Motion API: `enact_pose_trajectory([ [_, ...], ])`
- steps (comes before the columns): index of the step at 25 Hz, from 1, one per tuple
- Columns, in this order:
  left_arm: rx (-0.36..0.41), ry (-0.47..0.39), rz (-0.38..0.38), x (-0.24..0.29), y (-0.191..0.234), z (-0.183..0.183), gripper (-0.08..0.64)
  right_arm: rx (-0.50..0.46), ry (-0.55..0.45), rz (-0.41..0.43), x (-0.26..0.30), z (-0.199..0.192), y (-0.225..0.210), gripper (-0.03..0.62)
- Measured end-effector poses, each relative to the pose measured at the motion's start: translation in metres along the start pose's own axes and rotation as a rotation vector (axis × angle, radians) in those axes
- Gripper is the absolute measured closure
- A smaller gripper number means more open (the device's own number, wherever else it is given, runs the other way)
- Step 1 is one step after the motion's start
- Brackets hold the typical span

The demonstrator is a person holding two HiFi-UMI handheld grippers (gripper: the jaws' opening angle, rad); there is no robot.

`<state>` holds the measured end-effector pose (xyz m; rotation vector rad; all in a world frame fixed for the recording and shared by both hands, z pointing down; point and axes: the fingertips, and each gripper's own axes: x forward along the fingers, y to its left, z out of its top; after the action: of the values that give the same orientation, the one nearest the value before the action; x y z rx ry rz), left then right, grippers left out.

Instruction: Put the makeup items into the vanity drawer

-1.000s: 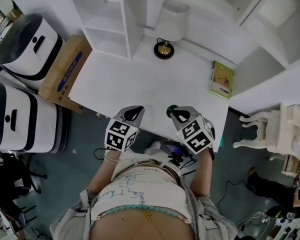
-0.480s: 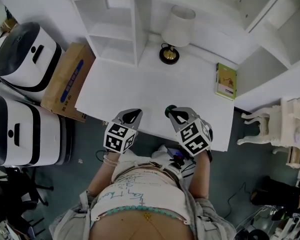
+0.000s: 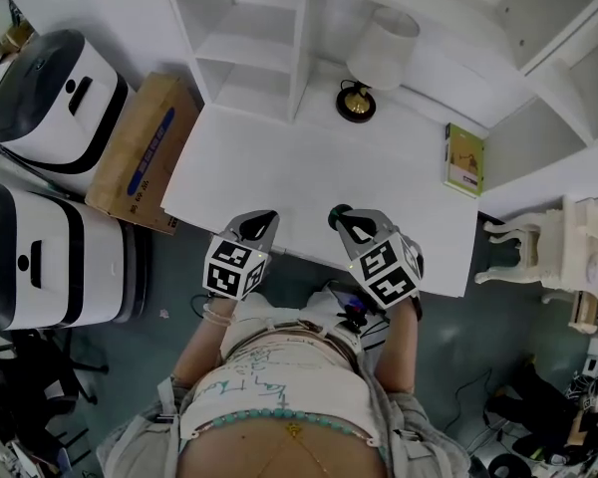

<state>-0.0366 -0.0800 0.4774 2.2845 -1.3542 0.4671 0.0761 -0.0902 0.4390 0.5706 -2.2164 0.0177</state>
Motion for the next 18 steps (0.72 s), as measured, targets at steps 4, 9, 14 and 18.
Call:
enact_pose_trajectory([
  [4, -0.011, -0.003, 0.024, -0.010, 0.016, -0.010, 0.559, -0.005, -0.001, 0.001, 0.007, 0.010, 0.011, 0.563],
  [9, -0.033, 0.008, 0.054, -0.019, 0.035, -0.025, 0.559, -0.015, -0.001, 0.003, 0.016, 0.021, 0.019, 0.563],
  [14, -0.051, 0.013, 0.073, -0.026, 0.054, -0.037, 0.559, -0.025, 0.000, 0.006, 0.024, 0.031, 0.028, 0.563],
  [18, -0.064, 0.021, 0.099, -0.033, 0.072, -0.049, 0.559, -0.038, 0.011, 0.010, 0.031, 0.038, 0.034, 0.563],
])
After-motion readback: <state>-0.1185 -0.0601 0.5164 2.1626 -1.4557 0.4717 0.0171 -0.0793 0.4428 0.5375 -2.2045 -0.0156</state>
